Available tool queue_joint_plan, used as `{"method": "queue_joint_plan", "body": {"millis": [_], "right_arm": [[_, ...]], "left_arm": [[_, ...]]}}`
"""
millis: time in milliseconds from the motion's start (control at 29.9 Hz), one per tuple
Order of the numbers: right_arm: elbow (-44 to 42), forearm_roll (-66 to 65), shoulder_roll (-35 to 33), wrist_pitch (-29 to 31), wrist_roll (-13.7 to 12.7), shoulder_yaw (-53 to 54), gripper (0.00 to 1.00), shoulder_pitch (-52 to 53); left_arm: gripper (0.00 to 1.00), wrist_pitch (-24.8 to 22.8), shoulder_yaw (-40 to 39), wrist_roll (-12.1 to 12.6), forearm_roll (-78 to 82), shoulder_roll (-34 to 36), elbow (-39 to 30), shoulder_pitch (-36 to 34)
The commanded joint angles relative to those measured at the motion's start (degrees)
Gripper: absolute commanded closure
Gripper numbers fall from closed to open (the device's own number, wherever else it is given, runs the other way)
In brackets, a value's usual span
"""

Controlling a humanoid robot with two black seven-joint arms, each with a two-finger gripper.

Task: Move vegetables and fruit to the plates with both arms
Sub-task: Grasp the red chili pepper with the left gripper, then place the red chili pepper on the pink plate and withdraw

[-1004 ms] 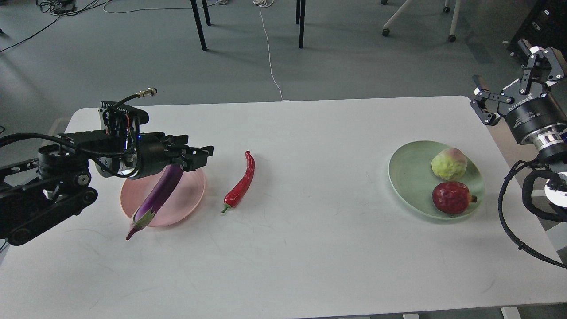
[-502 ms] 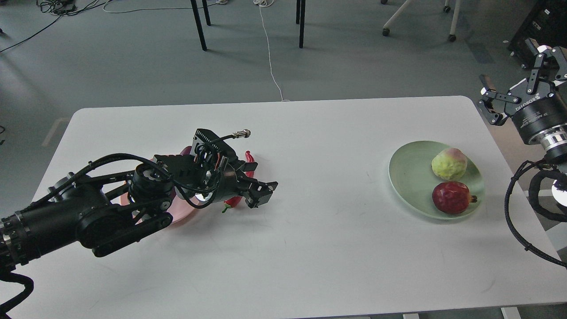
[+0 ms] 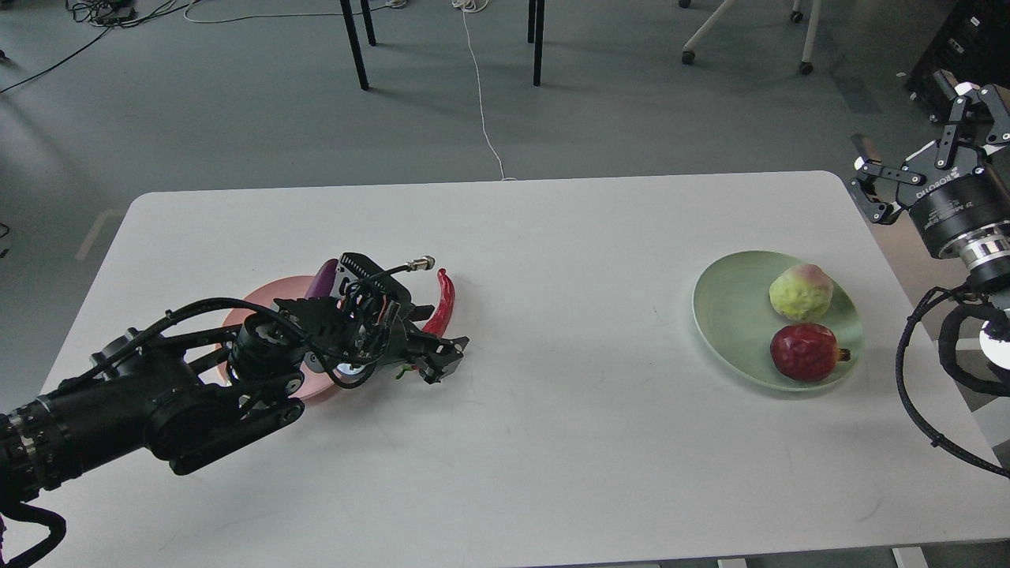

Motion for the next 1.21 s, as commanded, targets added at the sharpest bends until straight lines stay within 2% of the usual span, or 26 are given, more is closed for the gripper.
{"method": "queue_joint_plan", "body": {"millis": [0, 134, 301, 402, 502, 603, 736, 837, 937, 1071, 1138, 1172], "right_arm": [[-0.03, -0.04, -0.07, 0.00, 0.00, 0.07, 0.02, 0.08], [-0.03, -0.04, -0.16, 0.00, 0.00, 0.16, 0.02, 0.08], [-0.03, -0.04, -0.07, 0.00, 0.00, 0.16, 0.02, 0.08], [-0.03, 0.04, -0.07, 0.00, 0.00, 0.07, 0.02, 0.08], [-0.03, -0.04, -0.07, 0.00, 0.00, 0.07, 0.02, 0.08], [-0.03, -0.04, -0.24, 0.00, 0.00, 0.07, 0.02, 0.16], [-0.03, -0.04, -0.25, 0.00, 0.00, 0.07, 0.02, 0.25], [-0.03, -0.04, -0.51, 0.00, 0.00, -0.02, 0.02, 0.34], [-0.03, -0.04, -1.21, 0.09, 0.00, -0.02, 0.02, 0.34], [-0.12, -0.04, -2.18, 0.18, 0.00, -0.02, 0.02, 0.17], [-0.21, -0.04, -2.35, 0.18, 0.00, -0.02, 0.02, 0.16], [-0.21, -0.04, -2.44, 0.26, 0.00, -0.02, 0.02, 0.16]], "left_arm": [[0.39, -0.02, -0.10, 0.01, 0.60, -0.01, 1.37, 0.59], [0.45, 0.07, -0.10, 0.01, 0.60, -0.01, 1.72, 0.59], [0.58, 0.07, -0.10, -0.16, 0.60, -0.01, 1.81, 0.59], [0.59, 0.07, -0.10, -0.25, 0.60, -0.01, 2.69, 0.59], [0.67, 0.07, -0.28, -0.34, 0.52, -0.01, 2.69, 0.51], [0.77, -0.10, -0.45, -0.78, 0.34, 0.25, 1.38, 0.15], [0.82, -0.81, -0.98, -1.83, -0.10, 2.01, -5.02, 0.06], [0.82, -0.89, -1.77, -2.01, -0.36, 5.86, -11.61, -0.02], [0.81, -1.33, -3.97, -2.01, -1.24, 12.62, -16.81, -0.20], [0.81, -2.65, -4.32, -2.53, -1.07, 22.74, -18.49, -0.02], [0.81, -2.39, -4.50, -4.81, -1.15, 25.99, -18.49, 0.15], [0.80, -2.30, -4.41, -7.00, -1.33, 28.01, -18.49, 0.24]]}}
